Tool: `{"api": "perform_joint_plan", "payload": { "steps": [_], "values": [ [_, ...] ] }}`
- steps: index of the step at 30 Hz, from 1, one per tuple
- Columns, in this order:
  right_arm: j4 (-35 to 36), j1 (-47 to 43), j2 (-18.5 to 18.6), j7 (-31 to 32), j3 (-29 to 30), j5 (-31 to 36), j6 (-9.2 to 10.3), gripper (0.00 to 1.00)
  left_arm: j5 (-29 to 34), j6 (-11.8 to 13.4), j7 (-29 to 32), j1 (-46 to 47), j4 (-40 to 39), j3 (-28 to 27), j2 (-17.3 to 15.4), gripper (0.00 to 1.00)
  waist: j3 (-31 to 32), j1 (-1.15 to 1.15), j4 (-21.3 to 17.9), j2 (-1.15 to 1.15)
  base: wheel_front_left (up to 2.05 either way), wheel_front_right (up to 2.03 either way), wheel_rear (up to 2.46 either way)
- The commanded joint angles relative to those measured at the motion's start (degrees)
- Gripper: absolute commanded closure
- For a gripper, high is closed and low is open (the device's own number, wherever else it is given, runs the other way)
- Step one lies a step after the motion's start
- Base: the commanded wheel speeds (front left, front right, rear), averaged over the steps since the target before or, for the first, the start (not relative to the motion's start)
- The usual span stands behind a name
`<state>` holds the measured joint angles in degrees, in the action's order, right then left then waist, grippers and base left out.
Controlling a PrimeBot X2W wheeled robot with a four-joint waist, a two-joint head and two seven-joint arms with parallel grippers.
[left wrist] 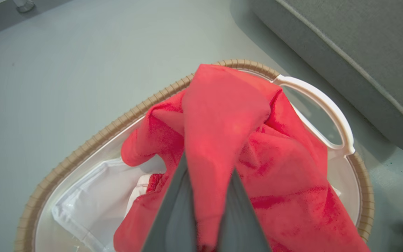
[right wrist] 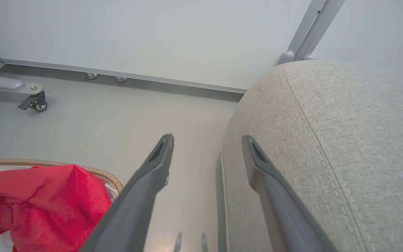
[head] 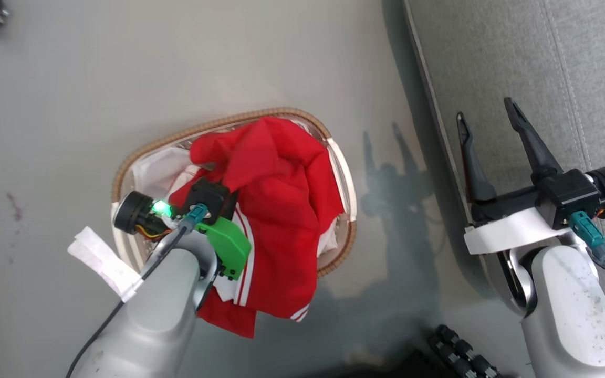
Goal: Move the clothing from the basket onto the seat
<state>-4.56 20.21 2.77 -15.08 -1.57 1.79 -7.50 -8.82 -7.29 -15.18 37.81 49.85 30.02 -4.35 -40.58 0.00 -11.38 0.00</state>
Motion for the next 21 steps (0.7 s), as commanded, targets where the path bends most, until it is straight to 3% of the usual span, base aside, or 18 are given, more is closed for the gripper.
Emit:
{"api": "perform_joint_plan", "payload": {
  "steps": [1, 7, 21],
  "values": [
    [-0.3, -1.3, 0.2, -0.1, 0.4, 0.6, 0.02, 0.00, 0.0, -0.1, 0.0, -1.1, -1.4, 0.6, 0.3, 1.00, 5.5, 0.00, 3.7, 0.00, 0.00, 0.00, 0.00],
    [-1.6, -4.0, 0.2, -0.1, 1.0, 2.7, 0.02, 0.00, -1.0, -0.2, 0.0, -1.9, -7.3, 4.6, 0.6, 1.00, 12.8, 0.00, 6.8, 0.00, 0.00, 0.00, 0.00],
    [-4.8, -13.0, 0.2, -0.1, -1.6, 3.7, 0.02, 0.00, -4.2, -0.2, 0.0, 2.8, -12.7, 15.0, -4.1, 1.00, 31.7, 0.00, 11.3, 0.00, 0.00, 0.00, 0.00]
  ]
}}
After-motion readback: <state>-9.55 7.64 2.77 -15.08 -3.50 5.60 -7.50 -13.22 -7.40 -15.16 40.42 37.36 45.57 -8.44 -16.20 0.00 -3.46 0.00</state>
